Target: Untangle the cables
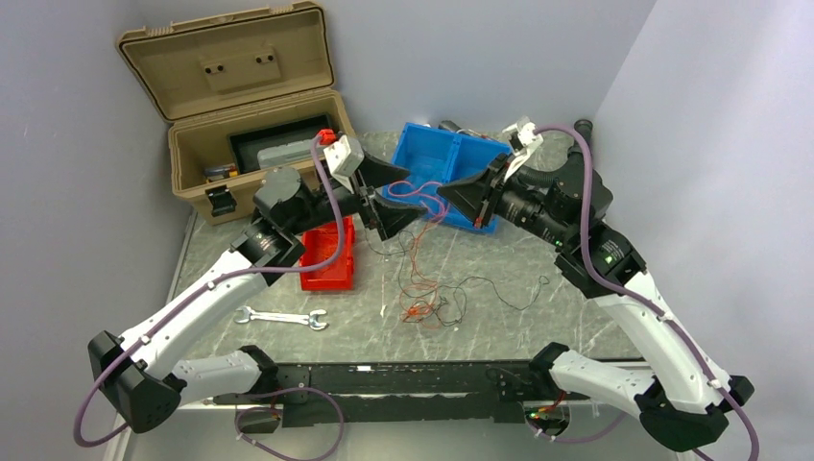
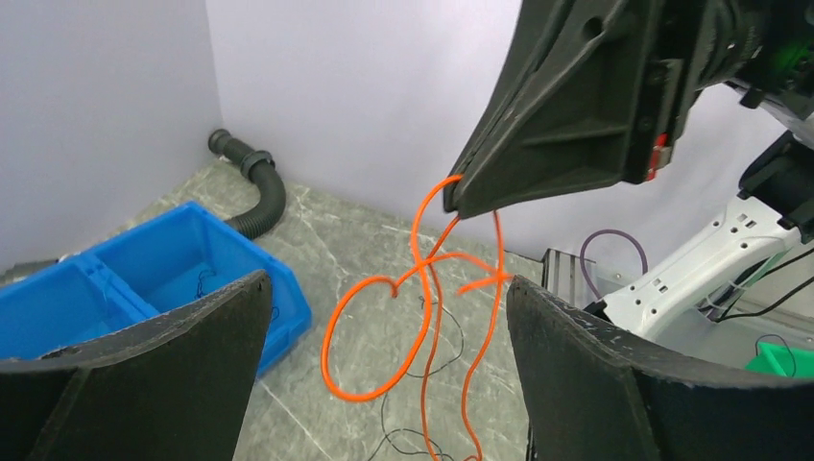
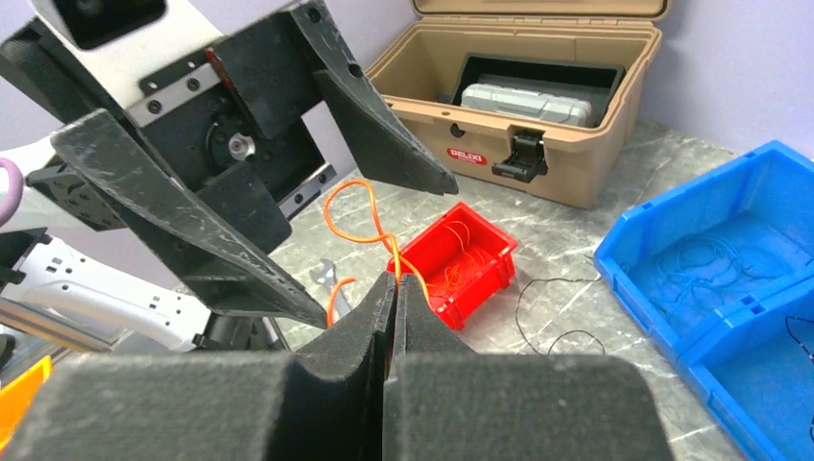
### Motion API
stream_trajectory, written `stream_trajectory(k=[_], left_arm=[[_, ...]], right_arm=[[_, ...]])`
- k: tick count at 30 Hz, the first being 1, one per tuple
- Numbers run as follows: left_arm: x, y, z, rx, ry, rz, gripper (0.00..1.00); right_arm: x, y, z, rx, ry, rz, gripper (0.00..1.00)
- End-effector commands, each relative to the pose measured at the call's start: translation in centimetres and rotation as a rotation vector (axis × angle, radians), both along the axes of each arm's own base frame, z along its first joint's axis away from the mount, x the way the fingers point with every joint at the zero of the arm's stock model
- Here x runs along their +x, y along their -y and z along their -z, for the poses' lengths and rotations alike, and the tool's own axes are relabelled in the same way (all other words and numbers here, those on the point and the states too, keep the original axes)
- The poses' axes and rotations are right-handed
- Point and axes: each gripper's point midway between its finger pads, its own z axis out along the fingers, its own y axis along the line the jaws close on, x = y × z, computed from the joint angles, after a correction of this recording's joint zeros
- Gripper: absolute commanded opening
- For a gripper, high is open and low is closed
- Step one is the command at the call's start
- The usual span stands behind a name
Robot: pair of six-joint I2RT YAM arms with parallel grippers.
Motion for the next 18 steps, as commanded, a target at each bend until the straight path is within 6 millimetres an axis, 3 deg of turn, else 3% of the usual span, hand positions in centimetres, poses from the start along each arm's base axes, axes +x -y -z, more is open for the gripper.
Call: stream_trajectory(k=[1,3,4,7,8,9,10,12,14,18], left_arm=[[-1.6,-0.1,-3.9,-0.081,0.102,0.069,0.89],[-1.6,0.2,-4.1,-0.083,0.102,0.083,0.74],[-1.4,0.3,-4.2,-0.084,0.102,0.081,0.62],[-1.2,0.2,-4.5,-0.095,0.101,0.067,0.10],[-0.9,0.1,-4.4,-0.090,0.089,0.052,0.00],[-0.7,0.0,-4.4,-0.085,0.083,0.035,0.00],[-0.4,-0.1,-4.4,-0.074,0.078,0.021,0.00],[-0.1,-0.4,-4.4,-0.055,0.076,-0.010,0.00],[0.1,-0.8,-4.5,-0.038,0.079,-0.034,0.00],[0.2,-1.7,-5.0,-0.012,0.095,-0.078,0.00]], right_arm=[[-0.2,-0.5,-1.0,0.038,0.029,-0.025,0.00],[-0.3,-0.4,-0.9,0.041,0.027,-0.029,0.00],[-0.4,-0.5,-0.8,0.041,0.025,-0.031,0.00],[-0.3,-0.4,-0.4,0.033,0.016,-0.026,0.00],[-0.2,-0.3,-0.2,0.032,0.012,-0.019,0.00],[-0.1,-0.2,0.1,0.029,0.008,-0.008,0.01],[-0.1,0.0,0.4,0.030,0.007,0.004,0.10],[0.2,0.6,1.2,0.033,-0.001,0.043,0.51],[0.5,1.3,2.3,0.036,-0.006,0.087,0.74],[0.3,1.5,5.5,0.001,-0.032,0.088,0.83]])
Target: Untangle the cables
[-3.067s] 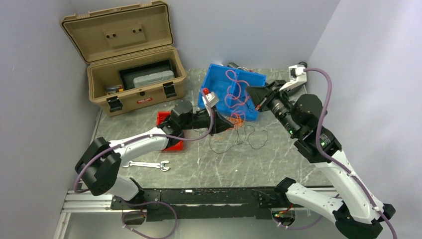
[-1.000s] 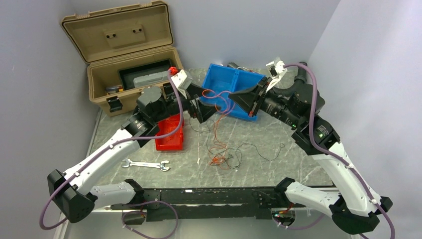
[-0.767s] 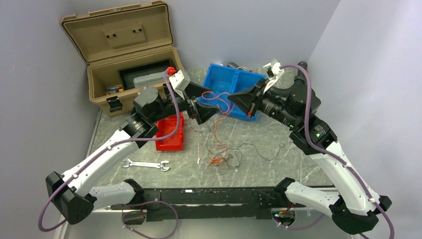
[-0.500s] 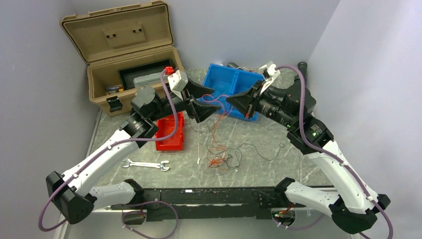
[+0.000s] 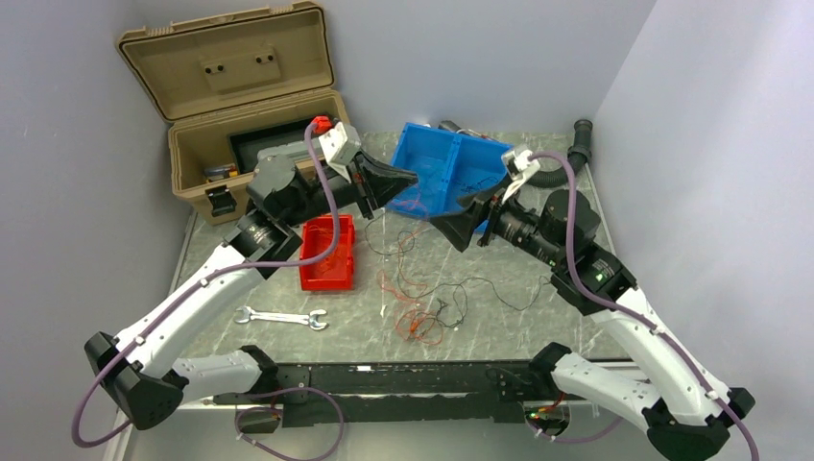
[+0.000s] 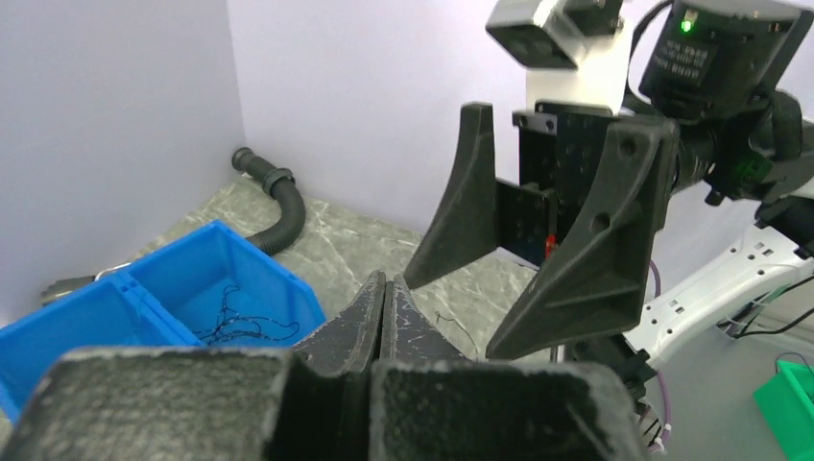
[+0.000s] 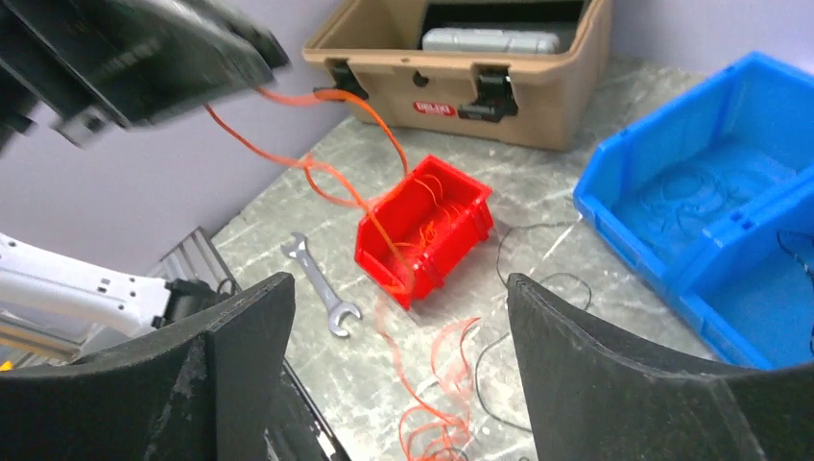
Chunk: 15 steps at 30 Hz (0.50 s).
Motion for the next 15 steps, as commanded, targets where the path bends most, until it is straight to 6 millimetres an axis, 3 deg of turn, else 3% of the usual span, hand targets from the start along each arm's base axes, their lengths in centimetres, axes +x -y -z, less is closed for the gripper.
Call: stream_trajectory(k=[1,3,11,15], left_arm=[[-0.1,-1.8,-2.3,0.009,0.063,-0.075,0.00],[-0.1,-2.1,-2.5,0.020,0.069,-0.085,0.00],[-0.4,-3.4,-4.0,0.017,0.098,-0.134,0.00],[0.2,-4.5,-4.8,0.046,0.086,-0.194,0.00]], right_arm=[[0.1,0.3,1.3,0.013,0.024,0.017,0.84],[-0.3,-0.2,3.4,0.001,0.005,-0.018,0.84],[-2.5,-3.4,7.6,0.044,0.053,-0.260,0.84],[-2.5,-4.7,10.4,0.027,0.031,-0.311,0.84]])
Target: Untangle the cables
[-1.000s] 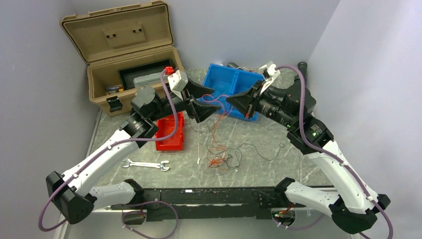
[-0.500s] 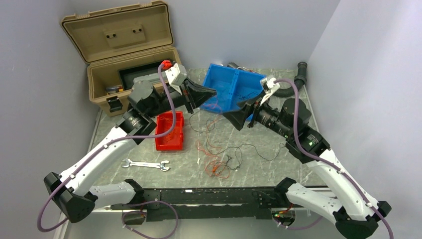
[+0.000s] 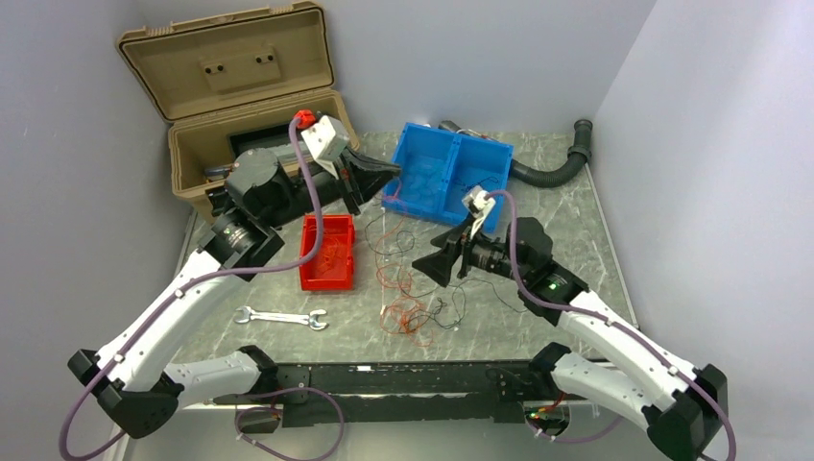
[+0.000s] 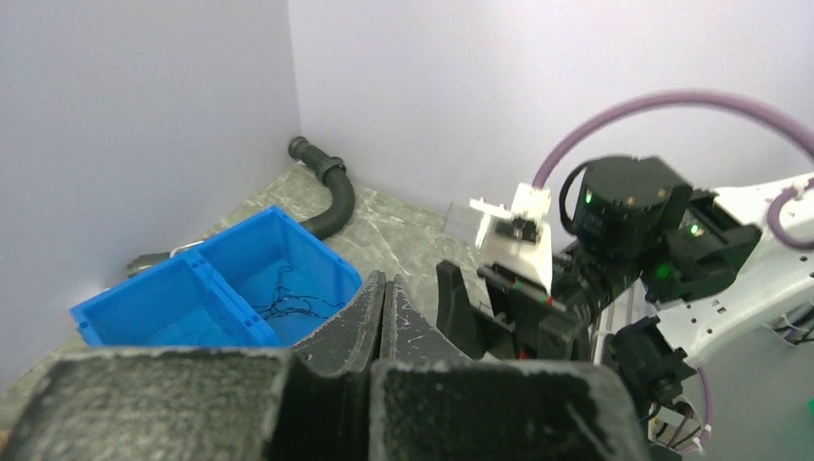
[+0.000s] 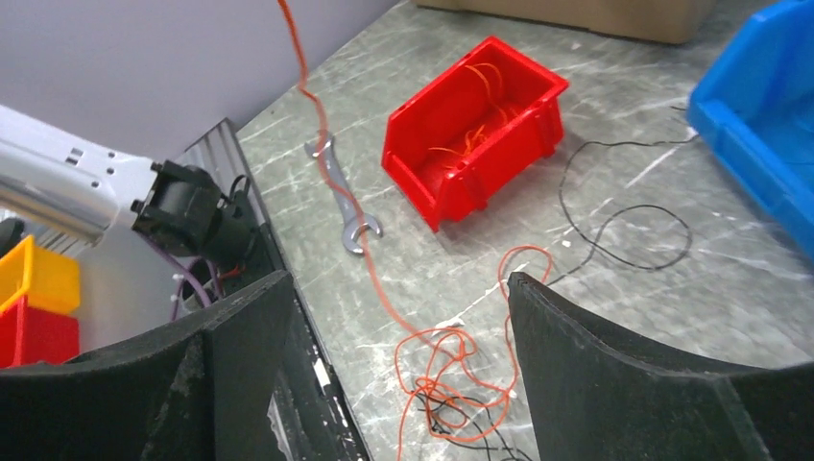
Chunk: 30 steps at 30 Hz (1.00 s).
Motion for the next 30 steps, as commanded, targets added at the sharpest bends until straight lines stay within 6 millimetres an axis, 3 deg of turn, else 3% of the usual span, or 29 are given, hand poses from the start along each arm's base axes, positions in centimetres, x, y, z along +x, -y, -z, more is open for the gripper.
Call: stream_trajectory(k=[1,7,12,19,23,24,26,27,30], left_arm=[[0.2,-2.3,-3.8,-0.016,0.067,-0.093,0.00],[0.4,-3.6,-5.9,-0.040,0.094,-0.119,0.00],[0.6,-3.9,-6.6,-0.051,0.093,-0.116,0.00],[0.6,-4.7,-7.0,-0.063,0.091,-0.128,0.00],[0.7,-5.6,-7.2,-0.060,0.090,-0.147,0.00],[0.8,-5.9,-7.1,-0.059,0.090,-0.156,0.00],[1.1,-6.4,-6.9,-0.051,0.083,-0.180,0.00],[1.3,-6.8,-6.7,-0.045,0.077,-0.195,0.00],[1.8,-7.6,-5.2,-0.026,0.040,-0.222,0.00]], right_arm=[[-1.0,-2.2,-1.1,0.086,0.106,-0.129,0.84],[-1.9,-3.9,3.4,0.028,0.078,-0.168,0.77],[-2.5,-6.0,6.4,-0.054,0.089,-0.195,0.75],[-0.8,-7.5,9.7,-0.118,0.109,-0.119,0.63],[-0.3,-7.3,10.3,-0.102,0.114,-0.081,0.47],[-0.4,-7.4,10.3,-0.103,0.111,-0.086,0.37],[-0.4,-7.5,9.9,-0.106,0.106,-0.094,0.06],[-0.5,-7.5,9.2,-0.101,0.108,-0.096,0.00],[-0.7,-7.5,5.4,-0.058,0.150,-0.105,0.00]])
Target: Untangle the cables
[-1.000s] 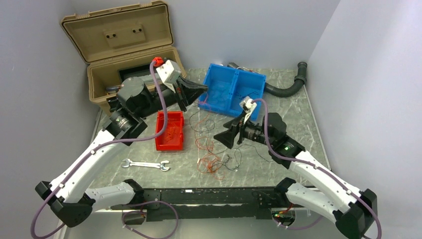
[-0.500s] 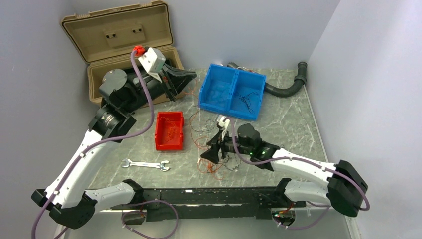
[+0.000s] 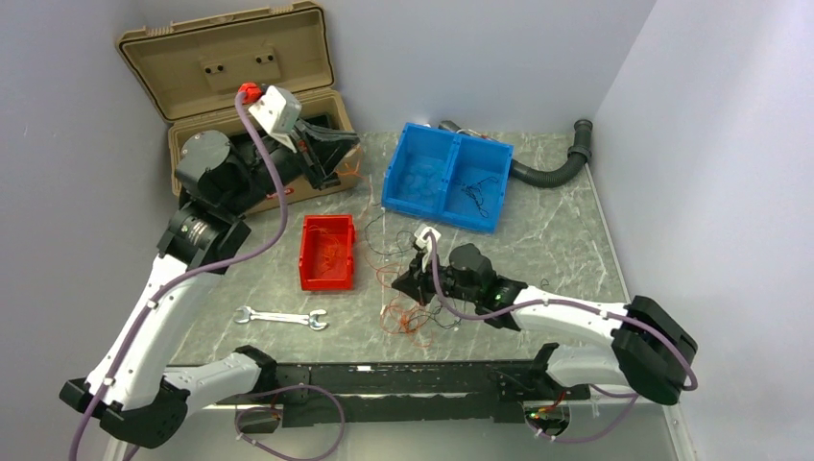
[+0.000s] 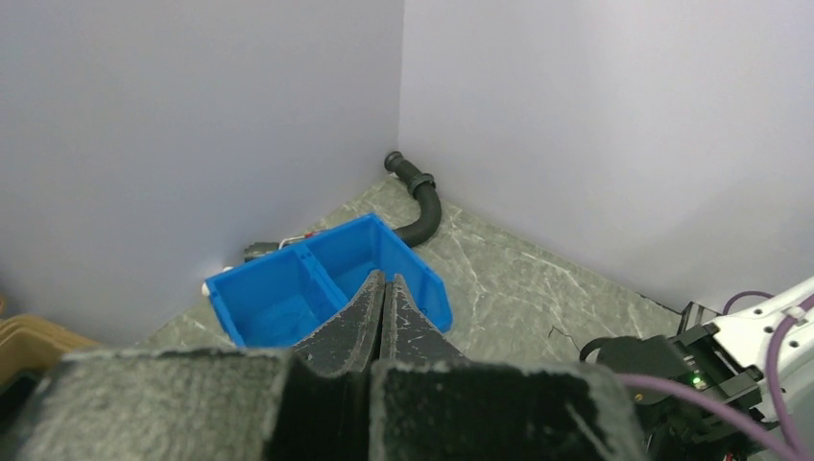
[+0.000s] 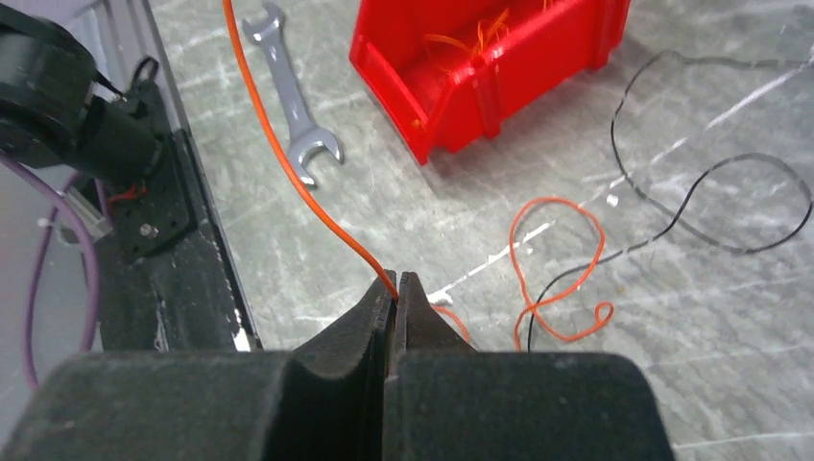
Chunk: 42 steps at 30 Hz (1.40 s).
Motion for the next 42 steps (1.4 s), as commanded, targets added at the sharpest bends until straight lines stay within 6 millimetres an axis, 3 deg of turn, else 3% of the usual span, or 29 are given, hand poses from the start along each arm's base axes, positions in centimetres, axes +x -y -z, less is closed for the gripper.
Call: stream_trajectory(k=[1,5,10,12,15,18,20,26,35,39,42], left_arm=[[-0.8,-1.7,0.0,-0.015,-0.011,-0.023,0.00],[-1.7,-1.9,4.0,-0.011,-0.091,0.003,0.00],[-3.1,-1.2,9.4,0.009,-0.214,0.075,0.00],[-3.7,-1.3,10.1,0.007,-0.230,0.085,0.00],[-4.6,-1.7,9.6,-0.006,-0.214,0.086,0.00],[-5.1,-2.0,9.1,-0.004,-0.201,0.085,0.00],[-5.1,-2.1,9.2,0.006,-0.203,0.080,0.00],[-5.3,-1.9,10.2,0.011,-0.210,0.096,0.00],[-6.5,-0.3,10.2,-0.010,-0.178,0.240,0.00],[-7.3,0.9,10.3,-0.016,-0.164,0.352,0.00],[-7.4,1.6,11.0,-0.011,-0.182,0.405,0.08]], right_arm=[[0.5,-0.8,-9.1,0.157,0.142,-0.004,0.00],[0.2,0.7,-17.7,0.231,0.243,0.017,0.00],[1.2,2.7,-27.5,0.245,0.324,0.121,0.00],[1.6,3.2,-30.4,0.237,0.332,0.155,0.00],[1.1,3.3,-34.0,0.251,0.322,0.138,0.00],[0.1,2.9,-36.3,0.302,0.303,0.099,0.00],[0.3,2.7,-36.1,0.310,0.290,0.107,0.00],[2.6,1.8,-31.5,0.230,0.208,0.184,0.00],[4.2,1.2,-27.5,0.152,0.144,0.249,0.00],[4.8,1.1,-27.0,0.151,0.128,0.272,0.00],[4.6,0.9,-27.8,0.193,0.125,0.256,0.00]])
